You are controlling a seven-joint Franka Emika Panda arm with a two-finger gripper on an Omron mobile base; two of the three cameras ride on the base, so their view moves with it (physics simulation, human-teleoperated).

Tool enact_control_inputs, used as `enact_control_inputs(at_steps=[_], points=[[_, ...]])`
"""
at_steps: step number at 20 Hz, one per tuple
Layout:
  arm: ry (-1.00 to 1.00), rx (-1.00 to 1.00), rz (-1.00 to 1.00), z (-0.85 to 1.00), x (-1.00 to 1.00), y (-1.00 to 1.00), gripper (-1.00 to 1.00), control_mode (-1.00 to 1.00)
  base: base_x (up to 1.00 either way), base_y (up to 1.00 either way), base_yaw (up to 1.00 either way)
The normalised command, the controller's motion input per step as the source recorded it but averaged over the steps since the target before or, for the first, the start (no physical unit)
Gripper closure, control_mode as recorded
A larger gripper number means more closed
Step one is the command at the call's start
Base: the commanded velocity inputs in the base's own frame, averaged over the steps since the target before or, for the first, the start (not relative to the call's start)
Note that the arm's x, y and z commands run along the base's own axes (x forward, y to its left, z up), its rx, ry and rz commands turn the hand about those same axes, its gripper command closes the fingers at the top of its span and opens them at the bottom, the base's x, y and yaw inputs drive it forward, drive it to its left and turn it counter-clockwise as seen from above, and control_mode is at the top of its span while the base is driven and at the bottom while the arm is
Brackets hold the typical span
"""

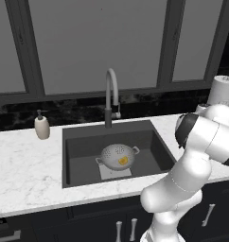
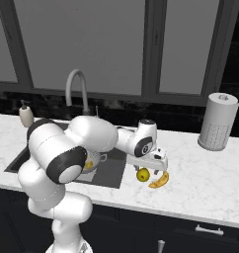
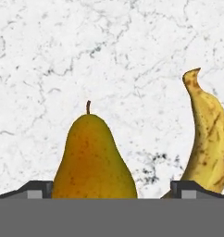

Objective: Put the colander in the sink, put the kiwi, pear, banana in the colander, and turn on the sink faucet and pour water over the colander.

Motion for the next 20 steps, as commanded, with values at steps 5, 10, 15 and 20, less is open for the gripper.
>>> enact_control_inputs(at_steps=[5,10,15,20], points=[[0.01,0.01,0.00,-0.19,0.00,0.00,-1.00,-1.00,0.00,0.00,0.00],[0.02,0.00,0.00,-0.23,0.00,0.00,-1.00,-1.00,0.00,0.00,0.00],[0.11,0.00,0.00,-0.31,-0.20,0.11,-1.00,-1.00,0.00,0.00,0.00],[0.08,0.00,0.00,-0.30,-0.42,0.00,-1.00,-1.00,0.00,0.00,0.00]])
